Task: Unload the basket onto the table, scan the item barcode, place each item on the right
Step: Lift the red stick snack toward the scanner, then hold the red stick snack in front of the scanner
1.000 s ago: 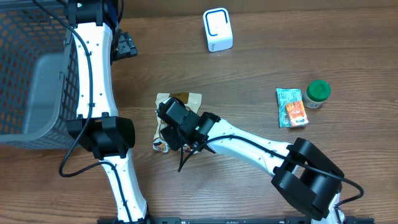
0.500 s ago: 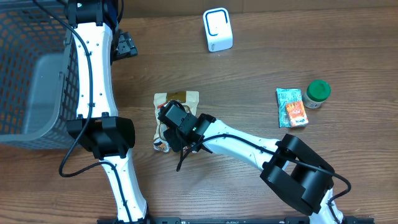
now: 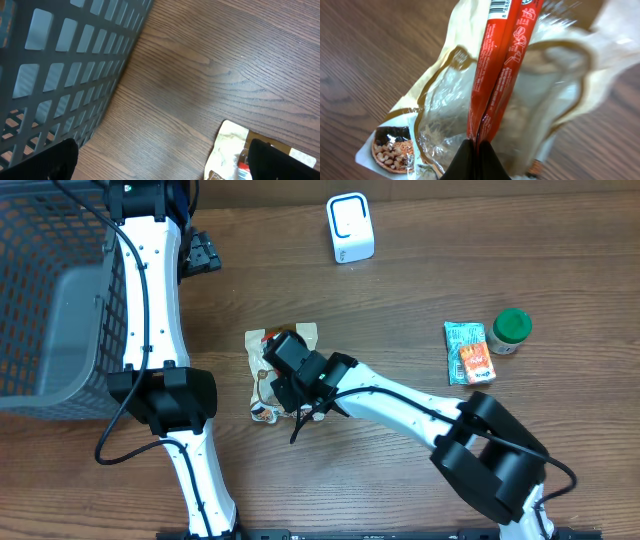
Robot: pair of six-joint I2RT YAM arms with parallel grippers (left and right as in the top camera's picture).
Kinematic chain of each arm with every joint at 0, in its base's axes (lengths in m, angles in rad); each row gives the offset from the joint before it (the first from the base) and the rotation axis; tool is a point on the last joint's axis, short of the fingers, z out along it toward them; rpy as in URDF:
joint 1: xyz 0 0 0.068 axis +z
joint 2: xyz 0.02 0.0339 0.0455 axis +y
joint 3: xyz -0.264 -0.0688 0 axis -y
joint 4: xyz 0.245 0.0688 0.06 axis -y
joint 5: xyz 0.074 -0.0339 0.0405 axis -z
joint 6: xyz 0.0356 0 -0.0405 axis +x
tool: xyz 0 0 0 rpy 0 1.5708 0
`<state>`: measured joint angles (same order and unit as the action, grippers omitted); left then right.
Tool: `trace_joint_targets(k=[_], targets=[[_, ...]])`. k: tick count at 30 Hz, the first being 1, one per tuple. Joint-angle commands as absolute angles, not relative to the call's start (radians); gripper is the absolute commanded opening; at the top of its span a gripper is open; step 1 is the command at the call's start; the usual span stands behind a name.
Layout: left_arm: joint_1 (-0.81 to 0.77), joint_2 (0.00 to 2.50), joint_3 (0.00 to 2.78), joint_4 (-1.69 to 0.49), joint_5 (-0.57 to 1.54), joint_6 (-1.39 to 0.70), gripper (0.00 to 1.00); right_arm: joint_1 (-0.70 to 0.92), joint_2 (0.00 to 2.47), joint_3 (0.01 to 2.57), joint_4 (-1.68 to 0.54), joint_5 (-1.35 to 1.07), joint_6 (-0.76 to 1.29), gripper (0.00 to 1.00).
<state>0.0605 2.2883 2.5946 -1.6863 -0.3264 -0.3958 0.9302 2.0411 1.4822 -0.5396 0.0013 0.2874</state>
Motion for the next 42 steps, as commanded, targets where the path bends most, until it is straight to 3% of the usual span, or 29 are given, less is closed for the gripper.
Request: trace_joint_targets(k=[1,7,15,21,25,33,42], targets=[[0.057,2.269,2.601,-1.686,-0.339,-0.396,1.0,0.902,1.917,1.483,-0.544,0.049,0.284,0.04],[0.057,2.269,2.601,-1.687,-0.339,-0.396,1.0,0.857,1.877,1.483,-0.583,0.052,0.268,0.04],[0.057,2.269,2.601,-1.687,-0.339,-0.396,0.99,0.74,1.877,1.528,-0.647,0.068,-0.075,0.03],[0.057,2.269,2.601,-1.687,-0.339,-0.396,1.0,0.705,1.876,1.559,-0.588,0.443,-0.422,0.03],[0.057,2.269,2.601,-1.687,-0.339,-0.396,1.0,0.69,1.876,1.559,-0.467,0.523,-0.702,0.04],[0.057,2.269,2.601,-1.687,-0.339,-0.396,1.0,0.635,1.911,1.559,-0.077,0.709,-0.999,0.03],[0.057,2.269,2.601,-1.687,-0.339,-0.396,1.0,0.588,2.065,1.559,0.24,0.838,-1.161,0.03]])
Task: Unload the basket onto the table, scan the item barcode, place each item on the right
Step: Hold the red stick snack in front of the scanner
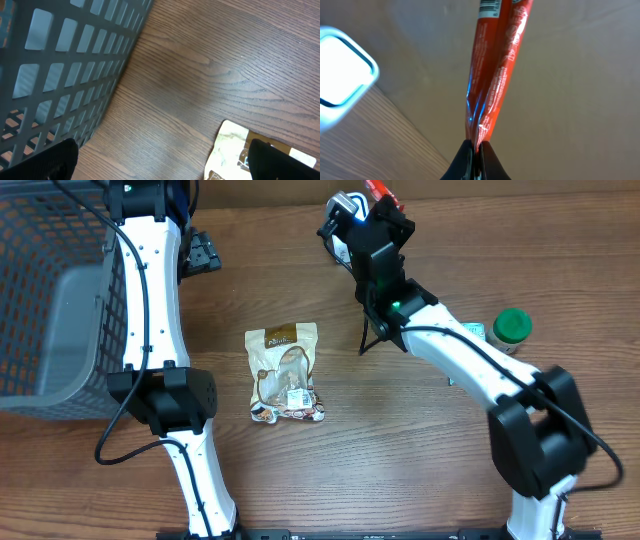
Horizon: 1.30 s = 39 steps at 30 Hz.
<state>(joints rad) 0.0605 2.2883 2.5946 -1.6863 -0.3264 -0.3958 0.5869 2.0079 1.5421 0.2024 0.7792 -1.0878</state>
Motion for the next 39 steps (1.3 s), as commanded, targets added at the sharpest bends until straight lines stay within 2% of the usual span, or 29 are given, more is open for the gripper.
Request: trace_joint_targets(k=[1,8,16,26,32,39], targets=[[0.057,2.269,2.601,-1.687,-0.339,-0.397,1.0,0.588,2.083,1.559,0.263,0.837,-1.161,0.04],[0.056,2.269,2.601,-1.687,-0.339,-0.396,1.0,0.588,2.214,1.559,0.417,0.838,-1.164,0.04],[0.056,2.269,2.601,-1.687,-0.339,-0.396,1.0,0.581,2.39,1.559,0.596,0.842,-1.378,0.04],[0.056,2.269,2.601,-1.687,-0.339,-0.396,1.0,0.566,2.475,1.559,0.648,0.85,-1.396,0.04],[0.056,2.269,2.601,-1.687,-0.339,-0.396,1.0,0.546,2.475,1.56,0.742,0.867,-1.479,0.04],[0.056,2.269,2.601,-1.687,-0.339,-0.396,1.0,0.535,2.475,1.56,0.677,0.848,-1.478,0.04]])
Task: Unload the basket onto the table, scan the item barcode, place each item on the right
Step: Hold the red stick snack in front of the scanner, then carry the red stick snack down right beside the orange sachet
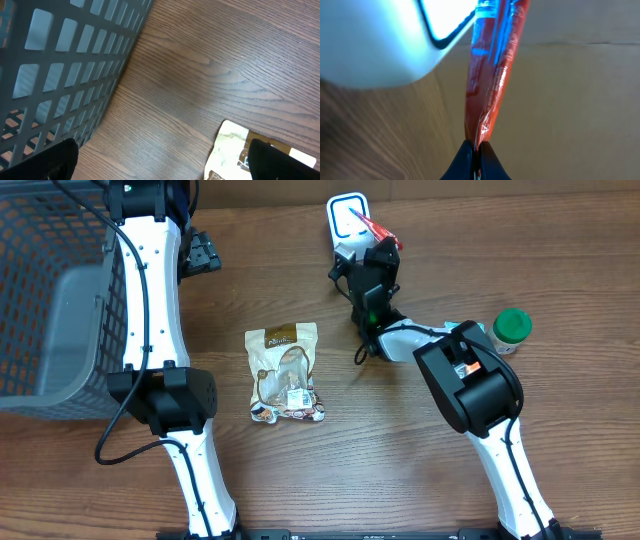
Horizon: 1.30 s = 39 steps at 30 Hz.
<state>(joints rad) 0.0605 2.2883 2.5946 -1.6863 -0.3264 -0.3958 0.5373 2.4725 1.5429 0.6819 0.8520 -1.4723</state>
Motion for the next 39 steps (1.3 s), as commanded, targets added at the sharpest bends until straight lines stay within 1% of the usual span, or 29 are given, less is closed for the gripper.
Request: trace_joint_targets(k=[1,9,15,21,24,29,32,35,39], targets=[[0.056,2.269,2.601,-1.687,-0.339,-0.396,1.0,0.535,2.477,1.56,0.676,0.841,-1.474,0.04],[0.056,2.269,2.601,-1.687,-0.339,-0.396,1.0,0.535,2.477,1.56,0.676,0.847,-1.476,0.04],[0.056,2.269,2.601,-1.687,-0.339,-0.396,1.0,0.536,2.476,1.56,0.677,0.867,-1.524,0.04],[0.056,2.269,2.601,-1.687,-0.339,-0.396,1.0,0.544,2.459,1.56,0.677,0.882,-1.489,0.03],[0.056,2.269,2.601,-1.687,-0.339,-0.396,1.0,0.554,2.4,1.56,0.676,0.897,-1.346,0.04],[0.056,2.269,2.601,-1.687,-0.34,-0.396,1.0,0.555,2.273,1.56,0.672,0.92,-1.217,0.03],[0.056,2.269,2.601,-1.687,-0.339,-0.396,1.0,0.559,2.177,1.56,0.611,0.953,-1.123,0.03],[0.056,2.269,2.601,-1.687,-0.339,-0.396,1.0,0.569,2.075,1.56,0.45,0.966,-0.971,0.03],[0.056,2.269,2.601,-1.687,-0.339,-0.396,1.0,0.585,1.944,1.56,0.102,0.871,-0.706,0.03]])
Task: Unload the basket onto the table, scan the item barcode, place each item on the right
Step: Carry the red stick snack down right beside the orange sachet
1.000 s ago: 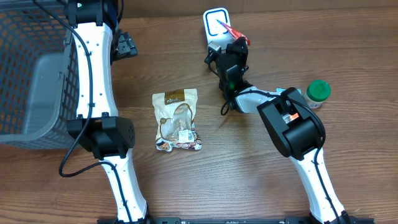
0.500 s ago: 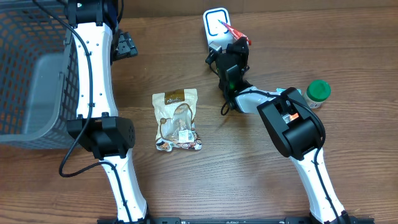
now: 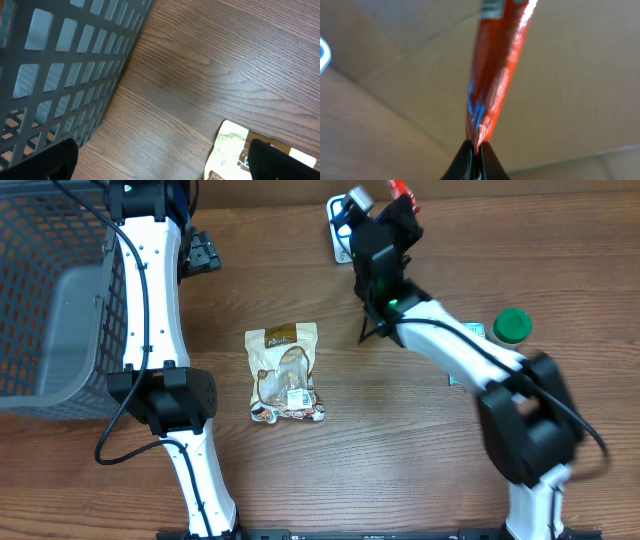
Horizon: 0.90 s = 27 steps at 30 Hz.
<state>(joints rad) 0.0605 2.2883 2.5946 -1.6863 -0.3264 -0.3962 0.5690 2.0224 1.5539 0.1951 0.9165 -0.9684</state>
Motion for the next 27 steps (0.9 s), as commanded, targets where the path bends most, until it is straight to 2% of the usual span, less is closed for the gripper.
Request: trace_joint_targets(k=[1,7,11,14,22,25,27], targets=[[0.056,2.269,2.601,-1.687,-0.339,-0.396,1.0,0.588,1.911,1.56,0.005,0.835,-0.62,0.03],[0.056,2.269,2.601,-1.687,-0.339,-0.396,1.0,0.586,1.79,1.56,-0.501,0.708,-0.014,0.03],[0.056,2.269,2.601,-1.687,-0.339,-0.396,1.0,0.561,1.782,1.555,-0.837,0.46,0.249,0.03],[0.056,2.269,2.601,-1.687,-0.339,-0.396,1.0,0.525,1.786,1.493,-0.962,0.276,0.313,0.04],[0.056,2.269,2.601,-1.687,-0.339,-0.396,1.0,0.471,1.786,1.288,-0.95,0.246,0.321,0.04],[0.056,2.269,2.601,-1.687,-0.339,-0.396,1.0,0.456,1.786,1.243,-0.921,0.245,0.321,0.08],[0.056,2.269,2.601,-1.687,-0.339,-0.396,1.0,0.449,1.786,1.225,-0.904,0.245,0.322,0.19]])
